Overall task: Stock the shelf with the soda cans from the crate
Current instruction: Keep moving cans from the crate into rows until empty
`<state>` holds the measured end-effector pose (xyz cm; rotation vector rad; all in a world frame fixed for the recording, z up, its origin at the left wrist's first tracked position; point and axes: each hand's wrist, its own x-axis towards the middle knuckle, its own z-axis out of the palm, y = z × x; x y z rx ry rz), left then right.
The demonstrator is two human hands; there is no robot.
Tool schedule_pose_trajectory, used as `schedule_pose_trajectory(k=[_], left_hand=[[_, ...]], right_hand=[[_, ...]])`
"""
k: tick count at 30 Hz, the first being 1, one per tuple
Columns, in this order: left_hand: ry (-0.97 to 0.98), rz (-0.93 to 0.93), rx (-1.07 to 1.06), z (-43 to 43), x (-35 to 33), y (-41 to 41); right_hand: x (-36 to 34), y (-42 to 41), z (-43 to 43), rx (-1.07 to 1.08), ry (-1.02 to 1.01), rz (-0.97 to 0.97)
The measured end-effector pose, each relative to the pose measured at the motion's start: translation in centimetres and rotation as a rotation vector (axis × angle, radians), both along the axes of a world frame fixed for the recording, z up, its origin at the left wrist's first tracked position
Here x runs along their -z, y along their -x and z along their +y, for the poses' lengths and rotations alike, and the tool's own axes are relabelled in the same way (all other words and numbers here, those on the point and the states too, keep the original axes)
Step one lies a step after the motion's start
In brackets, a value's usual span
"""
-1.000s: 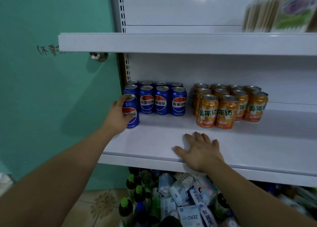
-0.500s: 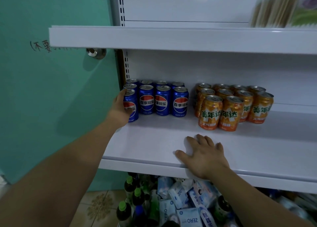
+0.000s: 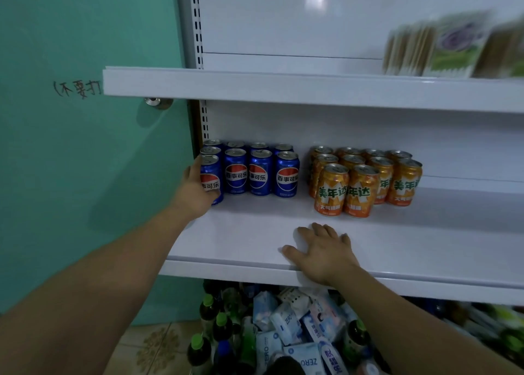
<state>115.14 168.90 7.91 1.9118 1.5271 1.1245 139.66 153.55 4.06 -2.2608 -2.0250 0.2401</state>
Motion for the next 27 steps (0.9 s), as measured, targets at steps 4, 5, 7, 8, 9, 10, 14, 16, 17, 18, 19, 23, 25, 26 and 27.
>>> schedule_pose_trajectory(k=[4,5,7,8,9,10,14,16,17,18,19,23,25,26,27], left_hand=[[-0.036,0.211,0.081,-4.2,-2.2,-1.2],[-0.025,0.286,0.117,-5.3,-2.6,-1.9],[0.019,0.408,0.203,-7.6,-3.0,-4.0],[0.044,0.449,0.259,-8.7,-3.1,-5.3],[0.064,0.481,0.32,-9.9,-3.0,-6.8],[0.076,0.506,0.387,-10.9,-2.9,-8.5],[0.015,0.564,0.662,-15.4,-1.8,-16.8],[-0.022,0.58,0.796,-18.2,-1.4,-21.4],[-0.036,0.598,0.866,-19.8,-1.0,-23.6],[-0.051,0.617,0.937,-21.4,-0.6,-25.7],[-0.063,0.64,1.006,-23.1,-0.1,-27.8],[-0.113,0.725,1.235,-29.6,2.7,-35.1],[-0.103,0.784,1.336,-32.7,4.5,-38.2],[-0.096,0.816,1.384,-34.1,5.5,-39.6],[-0.093,0.848,1.428,-35.5,6.4,-41.0]], right_hand=[[-1.2,-2.4,-1.4,0.005,0.043,0.078],[-1.5,-3.6,-2.0,0.043,0.054,0.073],[-2.3,-6.4,-3.5,0.145,0.078,0.035],[-2.7,-7.9,-4.6,0.201,0.085,0.024],[-3.1,-9.5,-5.7,0.254,0.086,0.022],[-3.6,-10.9,-7.1,0.303,0.084,0.024],[-5.1,-16.5,-14.0,0.489,0.045,0.044],[-5.4,-18.8,-17.9,0.586,0.021,0.053],[-5.3,-19.9,-19.9,0.64,0.013,0.063],[-5.3,-20.7,-21.9,0.693,0.009,0.074],[-5.2,-21.4,-23.8,0.744,0.007,0.086],[-4.0,-24.1,-31.3,0.931,-0.008,0.097],[-3.0,-25.1,-35.0,1.025,-0.001,0.129],[-2.4,-25.5,-36.8,1.072,0.003,0.144],[-1.6,-25.9,-38.5,1.119,0.015,0.154]])
